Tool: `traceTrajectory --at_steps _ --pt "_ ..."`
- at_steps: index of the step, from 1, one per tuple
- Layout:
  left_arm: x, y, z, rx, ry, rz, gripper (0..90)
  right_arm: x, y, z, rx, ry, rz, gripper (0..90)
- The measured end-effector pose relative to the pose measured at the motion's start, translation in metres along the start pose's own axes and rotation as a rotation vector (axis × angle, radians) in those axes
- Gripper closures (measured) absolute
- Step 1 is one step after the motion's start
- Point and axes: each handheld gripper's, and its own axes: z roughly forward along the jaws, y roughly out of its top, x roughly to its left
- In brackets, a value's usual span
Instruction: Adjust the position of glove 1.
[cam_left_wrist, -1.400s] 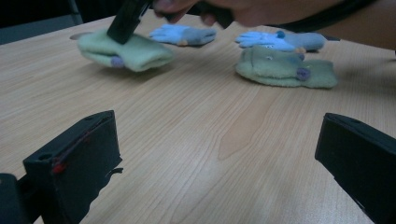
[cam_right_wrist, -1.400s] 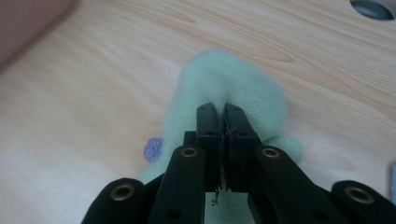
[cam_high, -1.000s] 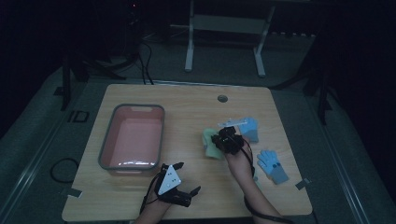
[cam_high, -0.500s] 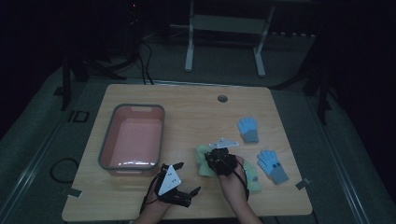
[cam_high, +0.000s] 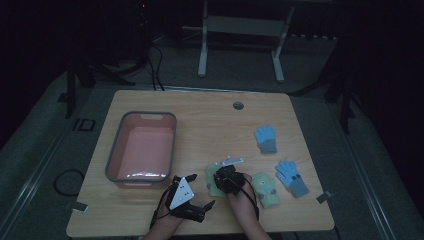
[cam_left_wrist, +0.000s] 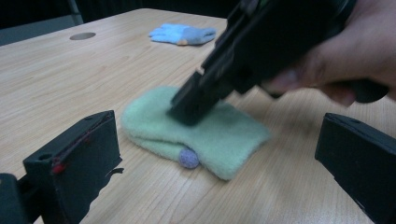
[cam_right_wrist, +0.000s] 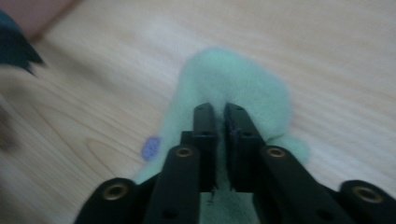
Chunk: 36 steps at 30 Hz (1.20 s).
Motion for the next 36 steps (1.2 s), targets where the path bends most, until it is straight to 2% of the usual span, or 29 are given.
traceTrajectory --at_steps 3,7,13,14,16,19,22,23,24,27,32,36 --pt "0.0 0.0 0.0 0.0 -0.001 0.0 0.1 -0.003 -0.002 0.002 -0.016 0.013 0.016 77.7" --pt "0.001 0.0 0.0 0.0 -0.004 -0.006 0.1 -0.008 -0.001 0.004 -0.031 0.026 -0.04 75.5" --pt "0.001 0.0 0.0 0.0 -0.004 -0.009 0.1 -0.014 0.002 0.007 -0.033 0.045 -0.059 73.0" --pt "0.001 0.0 0.0 0.001 -0.003 -0.008 0.1 -0.016 0.004 0.004 -0.029 0.062 -0.051 68.8" --pt "0.001 0.0 0.0 0.001 -0.005 -0.01 0.1 -0.016 0.005 0.002 -0.03 0.069 -0.055 67.0" --pt "0.001 0.0 0.0 0.0 -0.005 -0.009 0.1 -0.021 0.007 -0.015 -0.053 0.075 -0.076 65.9" --pt "0.001 0.0 0.0 0.001 -0.006 -0.006 0.1 -0.025 0.007 -0.021 -0.066 0.072 -0.073 65.9" --pt "0.001 0.0 0.0 0.001 -0.006 -0.007 0.1 -0.029 0.007 -0.026 -0.073 0.076 -0.073 65.8" --pt "0.001 0.0 0.0 0.001 -0.006 -0.007 0.1 -0.039 0.006 -0.04 -0.086 0.059 -0.078 65.1" --pt "0.001 0.0 0.0 0.002 -0.006 -0.006 0.1 -0.053 0.002 -0.053 -0.101 0.046 -0.074 64.9" --pt "0.001 0.0 0.0 0.002 -0.004 -0.007 0.1 -0.069 -0.012 -0.07 -0.104 0.044 -0.067 64.6" --pt "0.001 0.0 0.0 0.002 -0.004 -0.008 0.1 -0.083 -0.026 -0.079 -0.087 0.02 -0.072 64.6"
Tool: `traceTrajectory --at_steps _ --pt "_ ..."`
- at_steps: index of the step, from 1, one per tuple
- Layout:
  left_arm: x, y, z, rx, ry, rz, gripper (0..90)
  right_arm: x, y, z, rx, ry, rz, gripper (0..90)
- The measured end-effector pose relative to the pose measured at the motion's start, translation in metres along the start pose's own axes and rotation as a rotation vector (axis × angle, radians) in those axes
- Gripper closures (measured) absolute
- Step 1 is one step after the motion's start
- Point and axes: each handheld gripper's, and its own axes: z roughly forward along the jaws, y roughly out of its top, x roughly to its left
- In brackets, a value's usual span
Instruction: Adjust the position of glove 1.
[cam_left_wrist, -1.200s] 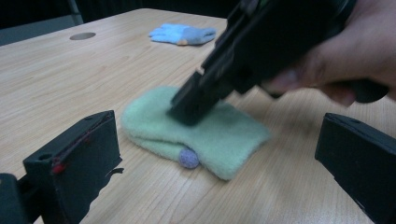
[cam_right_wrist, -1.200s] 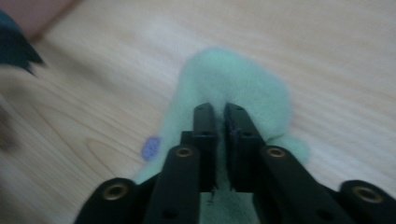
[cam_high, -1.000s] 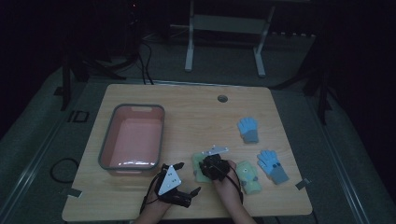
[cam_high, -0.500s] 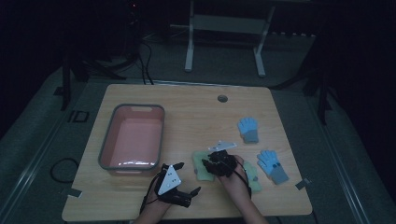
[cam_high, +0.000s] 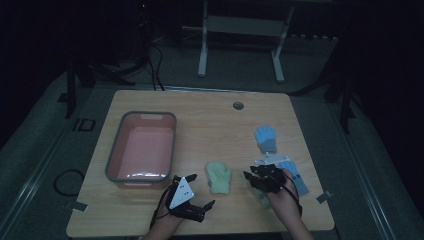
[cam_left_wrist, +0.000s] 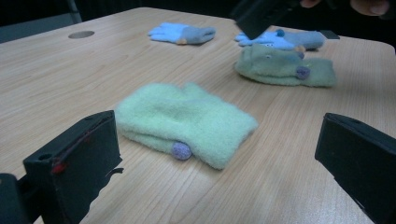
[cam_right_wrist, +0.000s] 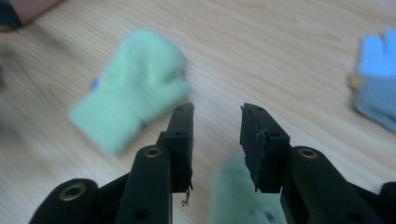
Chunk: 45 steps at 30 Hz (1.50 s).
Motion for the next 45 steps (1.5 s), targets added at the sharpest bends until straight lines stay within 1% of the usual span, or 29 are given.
traceTrajectory --at_steps 6,9,11,12,14,16,18,19,22,23,24,25,26,28,29,30,32,33,34,35,37,38,39,40,41,42,43,44,45 --pt "0.0 0.0 0.0 0.001 0.002 0.0 0.1 -0.014 -0.026 -0.013 0.031 -0.014 0.013 64.6" --pt "0.0 0.0 0.0 0.001 0.003 -0.001 0.1 -0.02 -0.038 -0.015 0.042 -0.014 0.024 64.6" --pt "0.0 0.0 0.0 0.001 0.002 -0.002 0.1 -0.023 -0.047 -0.015 0.048 -0.008 0.022 64.7" --pt "0.0 0.0 0.0 0.001 0.002 -0.003 0.1 -0.024 -0.05 -0.013 0.06 -0.016 0.019 64.7" --pt "0.0 0.0 0.0 0.002 0.002 -0.003 0.1 -0.027 -0.057 -0.009 0.079 -0.013 0.03 64.6" --pt "0.0 0.0 0.0 0.002 0.002 -0.003 0.1 -0.027 -0.063 -0.003 0.091 -0.016 0.027 63.9" --pt "0.0 0.0 0.0 0.002 0.003 -0.003 0.1 -0.027 -0.065 -0.001 0.08 -0.015 0.037 64.2" --pt "0.0 0.0 0.0 0.002 0.003 -0.003 0.1 -0.027 -0.066 -0.001 0.075 -0.022 0.029 65.3" --pt "0.0 0.0 0.0 0.003 0.003 -0.003 0.1 -0.023 -0.07 0.002 0.044 -0.031 0.01 78.1" --pt "0.0 0.0 0.0 0.003 0.003 -0.003 0.1 -0.023 -0.07 0.002 0.044 -0.031 0.01 78.1" --pt "0.0 0.0 0.0 0.003 0.004 -0.003 0.1 -0.023 -0.071 0.002 0.035 -0.032 0.014 81.9" --pt "0.0 0.0 0.0 0.003 0.004 -0.004 0.1 -0.022 -0.071 0.002 0.033 -0.035 0.024 84.7" --pt "0.0 0.0 0.0 0.003 0.005 -0.004 0.1 -0.02 -0.07 0.001 0.029 -0.056 0.03 86.3" --pt "0.0 0.0 0.0 0.003 0.005 -0.004 0.1 -0.017 -0.066 -0.001 0.016 -0.077 0.049 86.9" --pt "0.0 0.0 0.0 0.003 0.006 -0.004 0.1 -0.016 -0.062 -0.004 -0.002 -0.079 0.07 87.0" --pt "0.0 0.0 0.0 0.001 0.006 -0.006 0.1 -0.016 -0.062 -0.004 -0.002 -0.079 0.07 87.0" --pt "0.0 0.0 0.0 0.001 0.006 -0.008 0.1 -0.015 -0.053 -0.009 -0.029 -0.113 0.091 87.1" --pt "0.0 0.0 0.0 0.003 0.005 -0.003 0.1 -0.015 -0.042 -0.013 -0.059 -0.144 0.127 87.1" --pt "0.0 0.0 0.0 0.003 0.005 -0.003 0.1 -0.015 -0.042 -0.013 -0.059 -0.144 0.127 87.1" --pt "0.0 0.0 0.0 0.001 0.006 -0.001 0.1 -0.016 -0.035 -0.014 -0.077 -0.153 0.173 87.1" --pt "0.0 0.0 0.0 0.001 0.006 0.0 0.1 -0.016 -0.032 -0.014 -0.075 -0.158 0.178 87.1" --pt "0.0 0.0 0.0 0.001 0.006 -0.001 0.1 -0.012 -0.026 -0.013 -0.073 -0.181 0.18 87.1" --pt "0.0 0.0 0.0 0.001 0.005 -0.001 0.1 -0.012 -0.026 -0.013 -0.073 -0.181 0.18 87.1" --pt "0.0 0.0 0.0 0.002 0.005 -0.001 0.1 -0.01 -0.023 -0.012 -0.064 -0.196 0.172 87.1" --pt "0.0 0.0 0.0 0.002 0.004 -0.001 0.1 -0.008 -0.018 -0.008 -0.06 -0.209 0.176 87.2" --pt "0.0 0.0 0.0 0.002 0.004 -0.001 0.1 -0.008 -0.018 -0.008 -0.06 -0.209 0.176 87.2" --pt "0.0 0.0 0.0 0.001 0.004 0.001 0.1 -0.007 -0.014 -0.003 -0.05 -0.216 0.183 87.2" --pt "0.0 0.0 0.0 0.002 0.004 0.002 0.1 -0.007 -0.014 0.001 -0.048 -0.204 0.192 87.2" --pt "0.0 0.0 0.0 0.001 0.004 0.002 0.1 -0.006 -0.013 0.004 -0.042 -0.204 0.195 87.2"
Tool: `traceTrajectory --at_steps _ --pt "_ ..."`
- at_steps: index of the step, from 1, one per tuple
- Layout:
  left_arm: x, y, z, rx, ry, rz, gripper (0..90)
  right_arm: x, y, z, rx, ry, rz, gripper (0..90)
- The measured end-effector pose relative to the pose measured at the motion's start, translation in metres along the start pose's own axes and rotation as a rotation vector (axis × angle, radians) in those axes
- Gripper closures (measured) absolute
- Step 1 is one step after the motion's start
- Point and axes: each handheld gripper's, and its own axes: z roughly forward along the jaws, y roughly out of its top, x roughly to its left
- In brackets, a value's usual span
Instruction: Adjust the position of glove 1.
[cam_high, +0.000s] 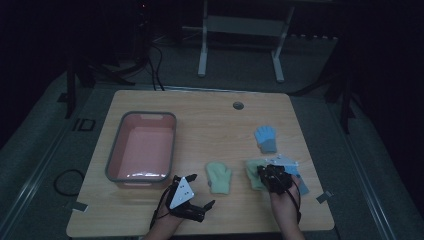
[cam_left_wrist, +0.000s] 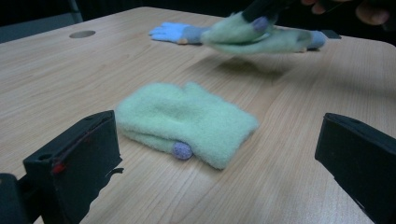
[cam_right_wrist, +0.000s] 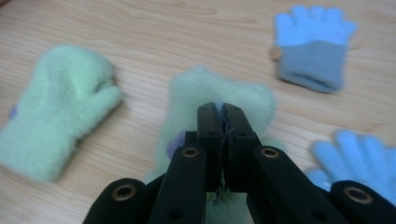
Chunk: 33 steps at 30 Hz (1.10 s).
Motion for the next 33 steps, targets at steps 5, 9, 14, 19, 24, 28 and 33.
traceTrajectory --at_steps 5,9,14,19,24,28,33 --pt "0.0 0.0 0.0 -0.001 -0.001 0.001 0.1 0.008 -0.003 0.012 0.022 0.018 -0.005 87.2" --pt "0.0 0.0 0.0 -0.001 -0.002 0.002 0.1 0.01 -0.012 0.025 0.049 0.019 -0.003 86.0" --pt "0.0 0.0 0.0 0.0 -0.003 0.0 0.1 0.009 -0.018 0.033 0.064 0.033 0.003 82.5" --pt "0.0 0.0 0.0 0.0 -0.004 -0.001 0.1 0.008 -0.018 0.032 0.061 0.051 0.004 75.3" --pt "0.0 0.0 0.0 -0.001 -0.005 0.001 0.1 -0.001 -0.012 0.021 0.045 0.113 -0.057 67.6" --pt "0.0 0.0 0.0 0.0 -0.004 -0.001 0.1 -0.016 -0.007 0.017 0.043 0.17 -0.146 66.1" --pt "0.001 0.0 0.0 0.001 -0.004 -0.008 0.1 -0.032 -0.009 0.02 0.039 0.239 -0.138 66.2"
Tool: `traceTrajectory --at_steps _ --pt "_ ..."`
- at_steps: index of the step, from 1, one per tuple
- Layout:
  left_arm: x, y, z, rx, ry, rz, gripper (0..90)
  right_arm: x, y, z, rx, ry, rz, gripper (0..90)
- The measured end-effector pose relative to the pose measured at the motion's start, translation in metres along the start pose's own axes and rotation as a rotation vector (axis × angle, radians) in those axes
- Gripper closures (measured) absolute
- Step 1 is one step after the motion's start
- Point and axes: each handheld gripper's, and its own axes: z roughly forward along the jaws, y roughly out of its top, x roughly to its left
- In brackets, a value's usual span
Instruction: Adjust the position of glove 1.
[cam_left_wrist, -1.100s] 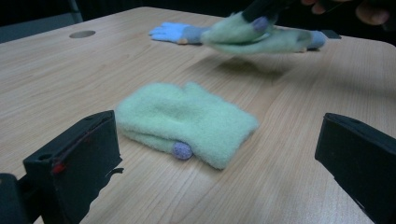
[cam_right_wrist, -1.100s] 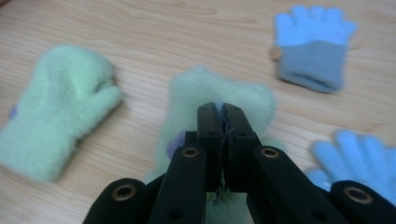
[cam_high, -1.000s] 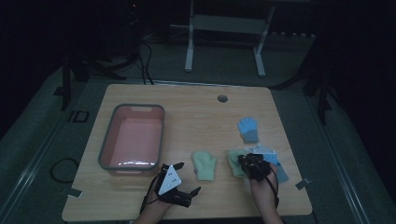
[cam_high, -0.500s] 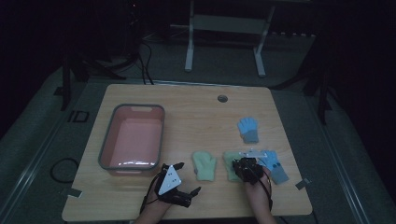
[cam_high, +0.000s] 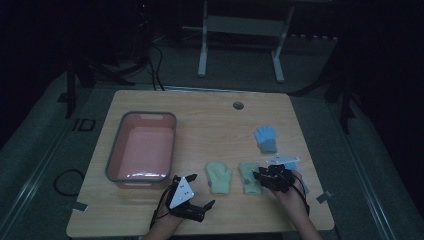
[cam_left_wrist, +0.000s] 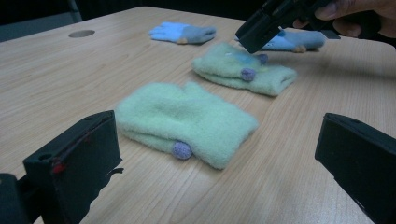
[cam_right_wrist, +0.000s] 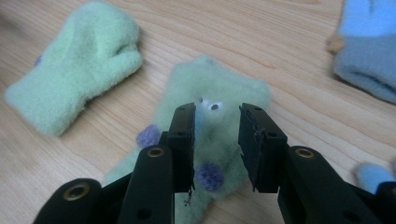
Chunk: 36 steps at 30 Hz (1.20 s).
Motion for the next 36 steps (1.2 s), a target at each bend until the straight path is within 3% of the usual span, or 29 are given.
traceTrajectory --at_steps 6,11,16,19,21,28,36 --pt "0.0 0.0 0.0 -0.001 0.002 0.001 0.1 0.004 -0.002 0.006 -0.027 0.023 -0.003 66.1" --pt "0.0 0.0 0.0 -0.001 -0.001 0.003 0.1 0.008 -0.01 0.017 0.0 0.006 -0.007 64.1" --pt "0.0 0.0 0.0 -0.001 -0.001 0.004 0.1 0.012 -0.016 0.02 -0.018 -0.016 -0.051 69.4" --pt "0.0 0.0 0.0 -0.001 -0.001 0.004 0.1 0.013 -0.02 0.021 -0.05 -0.026 -0.051 72.8" --pt "0.0 0.0 0.0 -0.001 -0.001 0.004 0.1 0.014 -0.02 0.021 -0.05 -0.037 -0.06 80.5" --pt "0.0 0.0 0.0 0.0 -0.002 -0.002 0.1 0.023 -0.007 0.015 -0.033 -0.069 -0.043 86.4" --pt "0.0 0.0 0.0 -0.002 0.002 0.001 0.1 0.045 0.033 -0.009 -0.133 -0.089 -0.058 86.5"
